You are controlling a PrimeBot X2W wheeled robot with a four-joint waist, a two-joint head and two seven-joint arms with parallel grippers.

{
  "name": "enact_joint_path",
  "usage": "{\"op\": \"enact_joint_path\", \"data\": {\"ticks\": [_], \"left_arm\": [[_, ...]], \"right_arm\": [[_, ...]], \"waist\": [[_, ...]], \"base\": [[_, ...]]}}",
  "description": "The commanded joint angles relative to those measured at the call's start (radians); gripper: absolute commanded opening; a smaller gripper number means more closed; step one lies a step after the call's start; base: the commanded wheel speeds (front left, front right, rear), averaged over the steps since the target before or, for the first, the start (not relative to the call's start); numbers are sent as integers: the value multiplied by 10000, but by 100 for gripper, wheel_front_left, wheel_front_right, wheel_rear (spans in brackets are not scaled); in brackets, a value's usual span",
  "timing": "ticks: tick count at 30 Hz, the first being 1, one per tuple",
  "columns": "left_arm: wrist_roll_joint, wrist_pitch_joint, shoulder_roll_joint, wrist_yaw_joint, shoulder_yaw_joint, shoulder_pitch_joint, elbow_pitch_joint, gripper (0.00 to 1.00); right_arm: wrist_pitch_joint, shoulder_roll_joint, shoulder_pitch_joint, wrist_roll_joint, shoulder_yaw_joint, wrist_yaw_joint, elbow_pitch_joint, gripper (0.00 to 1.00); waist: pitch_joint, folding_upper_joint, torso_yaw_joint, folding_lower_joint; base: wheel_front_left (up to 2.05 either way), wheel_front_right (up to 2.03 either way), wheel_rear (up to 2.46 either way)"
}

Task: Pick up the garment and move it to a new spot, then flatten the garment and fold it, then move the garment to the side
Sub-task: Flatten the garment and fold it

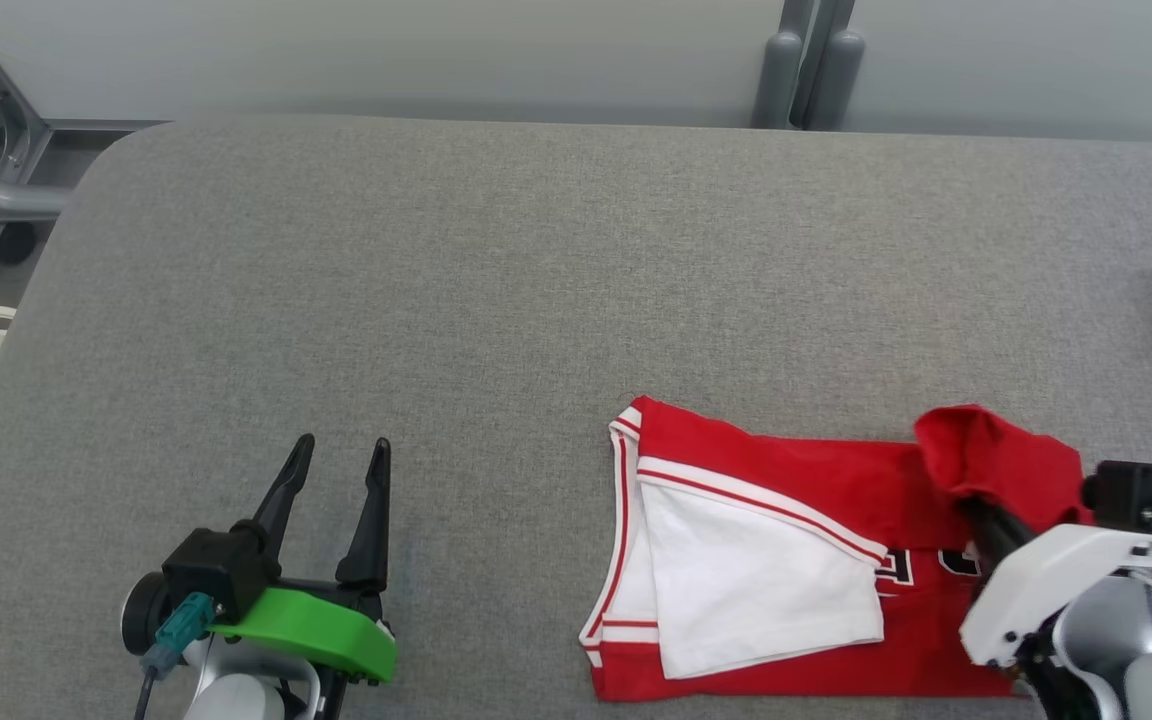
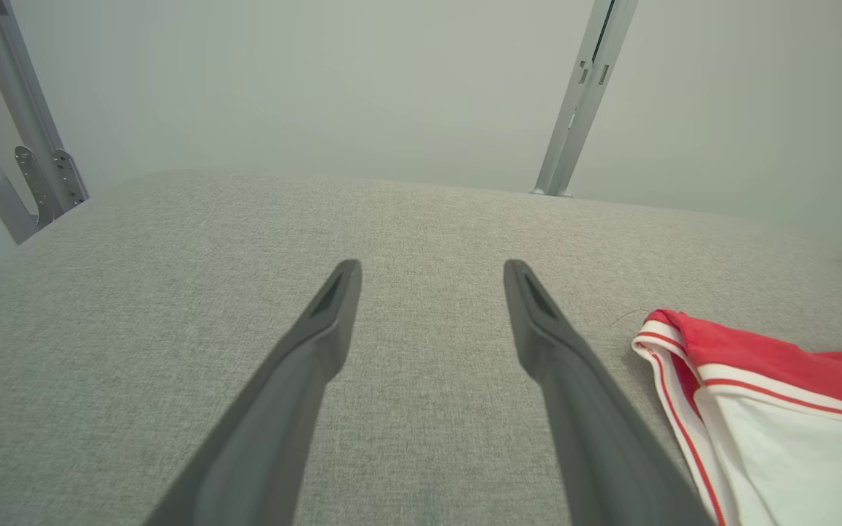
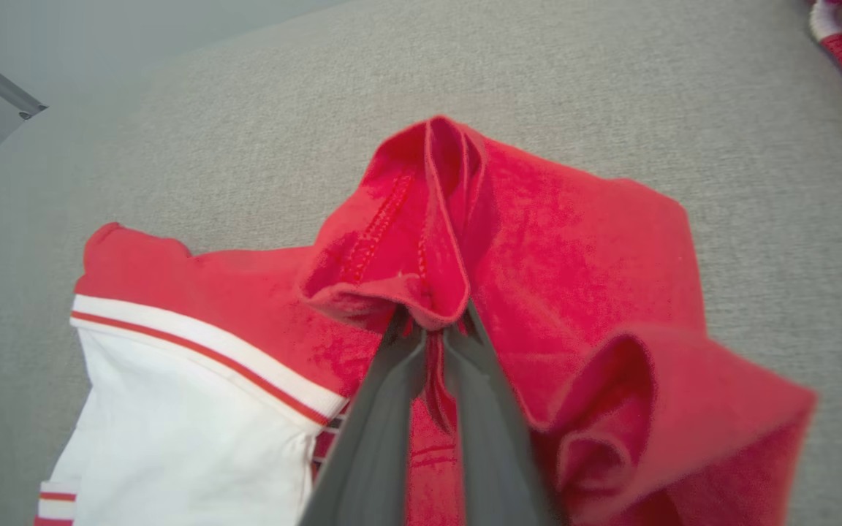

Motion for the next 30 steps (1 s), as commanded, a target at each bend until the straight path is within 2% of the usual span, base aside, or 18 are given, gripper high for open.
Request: {"op": "enact_joint_path", "data": {"ticks": [1, 14, 23, 30], "left_arm": [[-79, -26, 68, -24, -24, -102, 27, 100], [-116, -26, 31, -24, -75, -141, 74, 100], [-173, -28, 47, -24, -159, -168, 95, 100], [-182, -28, 44, -25, -224, -123, 137, 100]], "right_arm": [[-1, -3, 58, 298, 578, -5, 41, 0], [-511, -7, -1327, 1192, 3410, -4, 947, 0], [-670, -7, -1792, 1312, 4368, -4, 1796, 0], [-1027, -4, -2052, 1382, 4599, -4, 2458, 0]], "waist": [[9, 0, 68, 0], [-7, 0, 301, 0], [20, 0, 515, 0], [-17, 0, 678, 0]], "base": [[0, 0, 0], [0, 0, 0], [0, 0, 0], [0, 0, 0]]}}
